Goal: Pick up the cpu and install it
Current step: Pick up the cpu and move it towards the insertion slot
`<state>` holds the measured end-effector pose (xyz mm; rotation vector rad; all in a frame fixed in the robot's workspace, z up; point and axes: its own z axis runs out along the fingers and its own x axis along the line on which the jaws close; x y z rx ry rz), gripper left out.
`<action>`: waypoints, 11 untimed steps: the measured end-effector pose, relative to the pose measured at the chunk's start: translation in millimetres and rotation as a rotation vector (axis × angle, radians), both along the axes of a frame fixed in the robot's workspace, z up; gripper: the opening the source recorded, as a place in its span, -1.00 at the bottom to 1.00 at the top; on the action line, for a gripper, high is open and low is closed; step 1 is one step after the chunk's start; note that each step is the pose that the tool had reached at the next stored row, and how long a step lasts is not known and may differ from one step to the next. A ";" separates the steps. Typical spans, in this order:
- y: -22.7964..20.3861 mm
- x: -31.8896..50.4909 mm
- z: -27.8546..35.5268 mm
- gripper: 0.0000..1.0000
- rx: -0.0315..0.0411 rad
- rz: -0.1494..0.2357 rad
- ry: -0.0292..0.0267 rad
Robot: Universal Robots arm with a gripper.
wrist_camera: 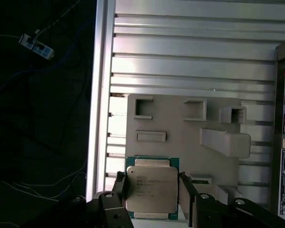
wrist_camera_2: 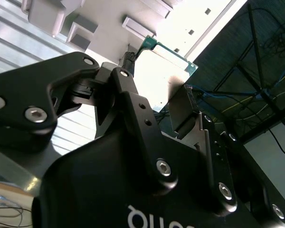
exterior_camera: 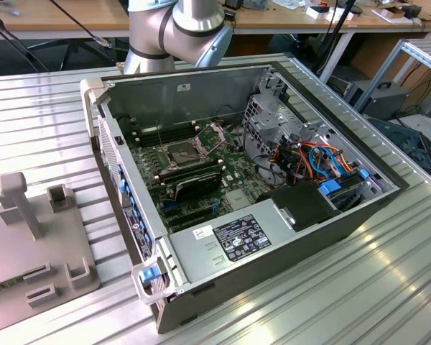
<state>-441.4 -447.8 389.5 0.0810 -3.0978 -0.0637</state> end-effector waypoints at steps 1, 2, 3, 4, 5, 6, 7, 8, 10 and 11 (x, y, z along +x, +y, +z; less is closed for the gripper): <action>0.0 0.0 0.1 0.07 0.0001 0.000 -0.0002; 0.0 0.0 0.3 0.07 0.0000 0.000 0.0000; 0.0 0.0 0.4 0.07 0.0000 0.000 0.0000; 0.0 0.0 0.4 0.07 0.0000 0.000 0.0001; 0.0 0.0 0.4 0.07 0.0000 0.000 0.0000; 0.0 0.0 0.4 0.07 0.0000 0.000 0.0001; 0.0 0.0 0.4 0.07 0.0000 0.000 0.0001; 0.0 0.0 0.4 0.07 0.0000 0.000 0.0001; 0.0 0.0 0.5 0.07 0.0000 0.000 0.0001; 0.0 0.0 0.5 0.07 0.0000 0.000 0.0000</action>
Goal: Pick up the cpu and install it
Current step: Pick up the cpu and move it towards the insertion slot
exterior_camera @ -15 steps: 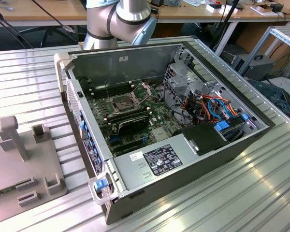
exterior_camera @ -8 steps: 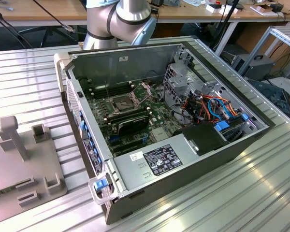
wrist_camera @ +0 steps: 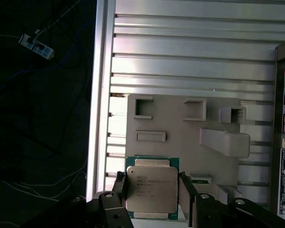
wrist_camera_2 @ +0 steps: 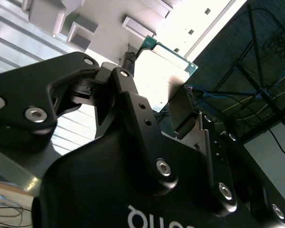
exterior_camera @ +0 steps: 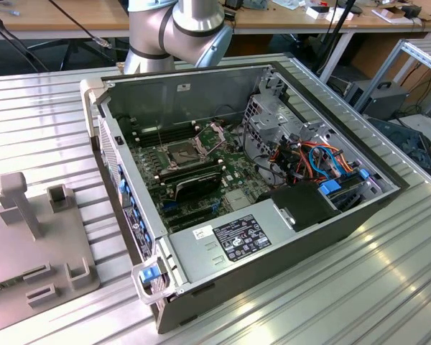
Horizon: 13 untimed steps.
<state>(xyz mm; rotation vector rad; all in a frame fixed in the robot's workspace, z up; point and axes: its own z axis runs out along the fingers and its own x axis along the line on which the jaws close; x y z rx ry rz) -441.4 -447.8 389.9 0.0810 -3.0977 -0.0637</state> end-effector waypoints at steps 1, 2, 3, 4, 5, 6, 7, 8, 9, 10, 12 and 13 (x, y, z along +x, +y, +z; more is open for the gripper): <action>0.0 0.0 0.0 0.07 0.0000 0.000 0.0000; 0.0 0.1 0.1 0.07 -0.0001 0.000 0.0002; 0.0 0.4 0.3 0.07 -0.0002 0.000 0.0003; 0.0 1.7 0.1 0.07 0.0000 0.000 0.0001; 0.0 2.9 0.0 0.07 0.0000 0.000 0.0000; 0.0 4.1 0.1 0.07 0.0000 0.000 0.0001; 0.0 5.0 0.1 0.07 0.0000 0.000 0.0000; 0.0 5.8 0.1 0.07 0.0000 0.000 0.0001; 0.0 7.0 0.1 0.07 -0.0001 0.000 0.0001; 0.0 7.7 0.1 0.07 0.0000 0.000 0.0001; 0.0 9.9 0.0 0.07 0.0000 0.000 0.0000; 0.0 11.4 0.0 0.07 0.0000 0.000 0.0000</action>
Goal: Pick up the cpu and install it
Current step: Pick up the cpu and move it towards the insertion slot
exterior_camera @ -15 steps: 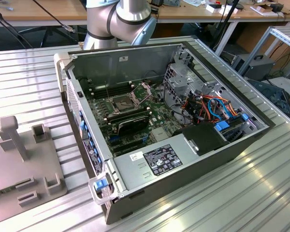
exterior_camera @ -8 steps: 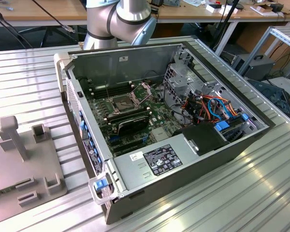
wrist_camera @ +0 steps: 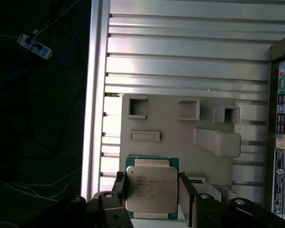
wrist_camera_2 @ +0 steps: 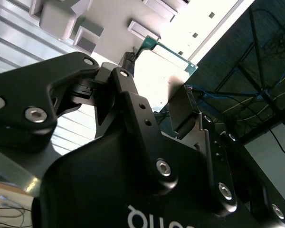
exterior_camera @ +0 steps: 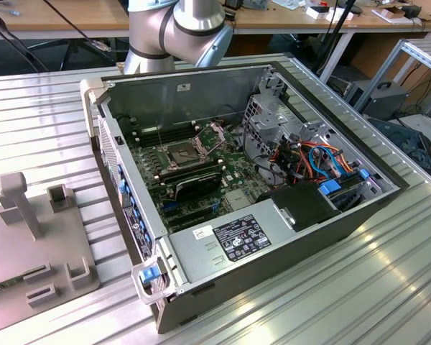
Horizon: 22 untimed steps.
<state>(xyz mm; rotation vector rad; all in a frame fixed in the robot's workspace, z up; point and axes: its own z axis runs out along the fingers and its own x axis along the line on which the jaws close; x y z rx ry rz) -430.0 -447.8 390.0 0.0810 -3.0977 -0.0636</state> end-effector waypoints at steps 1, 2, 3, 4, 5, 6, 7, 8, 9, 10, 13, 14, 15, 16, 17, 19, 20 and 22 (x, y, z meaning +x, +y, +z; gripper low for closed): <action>0.0 0.3 0.0 0.07 0.0000 0.000 0.0000; 0.0 0.3 0.0 0.07 0.0000 0.000 0.0000; 0.0 0.4 0.0 0.07 0.0000 0.000 0.0000; 0.0 0.5 0.0 0.07 0.0000 0.000 0.0000; 0.0 0.5 0.0 0.07 0.0000 0.000 0.0000; 0.0 0.5 0.0 0.07 0.0000 0.000 0.0000; 0.0 0.5 0.0 0.07 0.0001 0.000 0.0000; 0.0 0.6 0.0 0.07 0.0000 0.000 -0.0001; 0.0 0.6 0.0 0.07 0.0000 0.000 0.0000; 0.0 0.6 0.0 0.07 0.0000 0.000 0.0000; 0.0 0.6 0.0 0.07 0.0000 0.000 0.0000; 0.0 0.8 0.0 0.07 0.0001 0.000 0.0000; 0.0 1.4 0.0 0.07 0.0001 0.000 -0.0001; -0.1 2.2 0.0 0.07 0.0000 0.000 0.0001; -0.1 2.9 -0.1 0.07 0.0001 0.000 -0.0001; 0.0 4.9 0.0 0.07 0.0001 0.000 0.0000; 0.0 6.4 0.0 0.07 0.0001 0.000 0.0000; 0.0 9.4 0.0 0.07 0.0000 0.000 0.0001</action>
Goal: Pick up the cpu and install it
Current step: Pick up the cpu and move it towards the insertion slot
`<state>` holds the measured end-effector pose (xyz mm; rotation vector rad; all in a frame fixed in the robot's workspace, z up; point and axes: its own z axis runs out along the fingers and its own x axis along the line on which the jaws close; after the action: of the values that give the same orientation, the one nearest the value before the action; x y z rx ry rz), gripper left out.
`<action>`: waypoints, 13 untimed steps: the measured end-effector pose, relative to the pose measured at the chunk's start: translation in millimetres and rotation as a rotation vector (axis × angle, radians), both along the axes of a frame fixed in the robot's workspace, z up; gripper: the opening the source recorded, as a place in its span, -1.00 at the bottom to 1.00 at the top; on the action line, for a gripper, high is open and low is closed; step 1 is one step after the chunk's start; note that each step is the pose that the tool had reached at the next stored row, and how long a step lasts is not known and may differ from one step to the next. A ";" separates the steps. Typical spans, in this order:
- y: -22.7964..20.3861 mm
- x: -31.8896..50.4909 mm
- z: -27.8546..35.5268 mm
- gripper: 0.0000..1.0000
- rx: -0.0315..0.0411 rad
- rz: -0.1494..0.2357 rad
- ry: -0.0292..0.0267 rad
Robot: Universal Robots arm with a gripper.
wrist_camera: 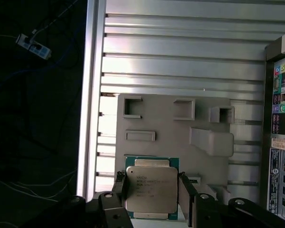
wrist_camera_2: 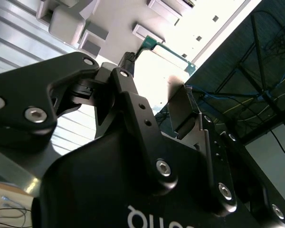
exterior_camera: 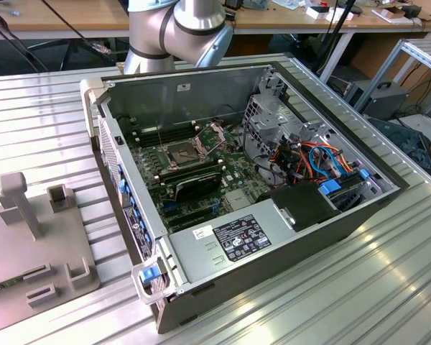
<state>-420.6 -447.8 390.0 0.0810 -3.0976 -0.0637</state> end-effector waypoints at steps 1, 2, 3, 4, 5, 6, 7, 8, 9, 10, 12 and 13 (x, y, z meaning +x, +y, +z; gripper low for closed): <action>0.0 1.2 0.0 0.07 0.0000 0.000 -0.0001; 0.0 2.4 0.0 0.07 0.0000 0.000 -0.0001; 0.0 4.3 0.0 0.07 0.0000 0.000 0.0000; 0.0 5.3 0.0 0.07 0.0000 0.000 -0.0001; 0.0 6.5 0.0 0.07 0.0000 0.000 -0.0001; 0.0 7.5 0.0 0.07 0.0000 0.000 -0.0001; 0.0 8.5 -0.1 0.07 0.0001 0.000 -0.0001; 0.0 9.4 0.0 0.07 0.0000 0.000 -0.0001; 0.1 9.7 -0.1 0.07 0.0001 0.000 -0.0001; 0.0 9.7 -0.1 0.07 0.0000 0.000 0.0000; 0.0 10.1 0.0 0.07 0.0000 0.000 0.0000; 0.0 10.2 0.0 0.07 0.0001 0.000 -0.0002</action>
<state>-410.4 -447.8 390.0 0.0810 -3.0978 -0.0638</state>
